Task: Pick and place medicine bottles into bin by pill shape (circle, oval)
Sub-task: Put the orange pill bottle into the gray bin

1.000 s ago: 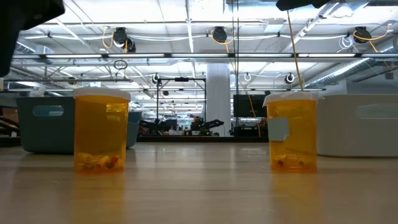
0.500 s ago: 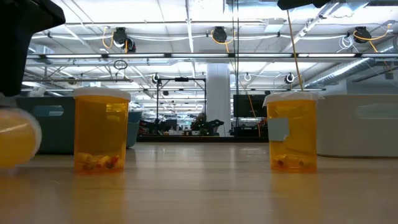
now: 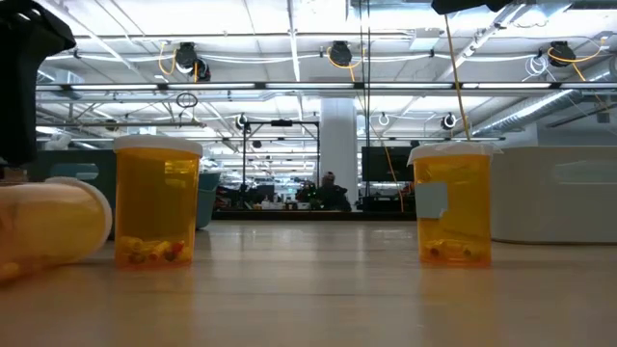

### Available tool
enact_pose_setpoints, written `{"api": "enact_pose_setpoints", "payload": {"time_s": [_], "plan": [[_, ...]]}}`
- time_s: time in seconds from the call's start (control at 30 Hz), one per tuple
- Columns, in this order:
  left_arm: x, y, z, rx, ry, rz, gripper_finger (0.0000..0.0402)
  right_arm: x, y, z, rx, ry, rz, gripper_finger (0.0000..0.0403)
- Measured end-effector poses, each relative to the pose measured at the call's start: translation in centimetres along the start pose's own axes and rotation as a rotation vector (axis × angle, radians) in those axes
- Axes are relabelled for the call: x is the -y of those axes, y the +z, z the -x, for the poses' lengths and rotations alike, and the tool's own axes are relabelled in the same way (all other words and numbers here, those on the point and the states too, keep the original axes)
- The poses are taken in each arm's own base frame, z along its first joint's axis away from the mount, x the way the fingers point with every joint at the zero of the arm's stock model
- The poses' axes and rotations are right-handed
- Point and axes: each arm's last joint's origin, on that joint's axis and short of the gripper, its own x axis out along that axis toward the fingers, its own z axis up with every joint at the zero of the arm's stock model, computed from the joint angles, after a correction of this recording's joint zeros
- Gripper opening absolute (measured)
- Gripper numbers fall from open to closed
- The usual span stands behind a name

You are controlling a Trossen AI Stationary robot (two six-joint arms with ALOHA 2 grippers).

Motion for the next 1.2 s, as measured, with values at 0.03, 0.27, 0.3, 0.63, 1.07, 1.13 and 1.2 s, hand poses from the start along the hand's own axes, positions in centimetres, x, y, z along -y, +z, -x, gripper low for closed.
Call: {"api": "enact_pose_setpoints", "payload": {"time_s": [0.03, 0.27, 0.3, 0.63, 1.07, 1.13, 1.2], "plan": [[0.1, 0.0, -0.2, 0.001, 0.005, -0.01, 0.0321, 0.0, 0.0, 0.0, -0.001, 0.0, -0.003, 0.0263], [0.1, 0.0, -0.5, 0.002, 0.017, -0.015, 0.0322, 0.0, 0.0, 0.0, -0.004, -0.002, -0.002, 0.0263], [0.2, -0.1, -0.4, 0.005, 0.017, -0.018, 0.0324, 0.0, 0.0, 0.0, -0.004, -0.002, 0.0, 0.0263], [0.3, -0.2, -0.4, -0.014, -0.002, 0.114, 0.0397, 0.0, 0.0, 0.0, -0.004, -0.002, -0.002, 0.0263], [0.1, 0.8, -0.9, -0.092, -0.079, 0.473, 0.035, 0.0, -0.1, 0.0, -0.015, 0.02, -0.004, 0.0263], [0.0, 0.8, -0.9, -0.104, -0.082, 0.503, 0.0349, 0.0, -0.1, 0.0, -0.018, 0.02, -0.003, 0.0263], [0.0, 0.9, -0.9, -0.11, -0.085, 0.532, 0.0349, 0.0, -0.1, 0.0, -0.021, 0.019, -0.001, 0.0263]]}}
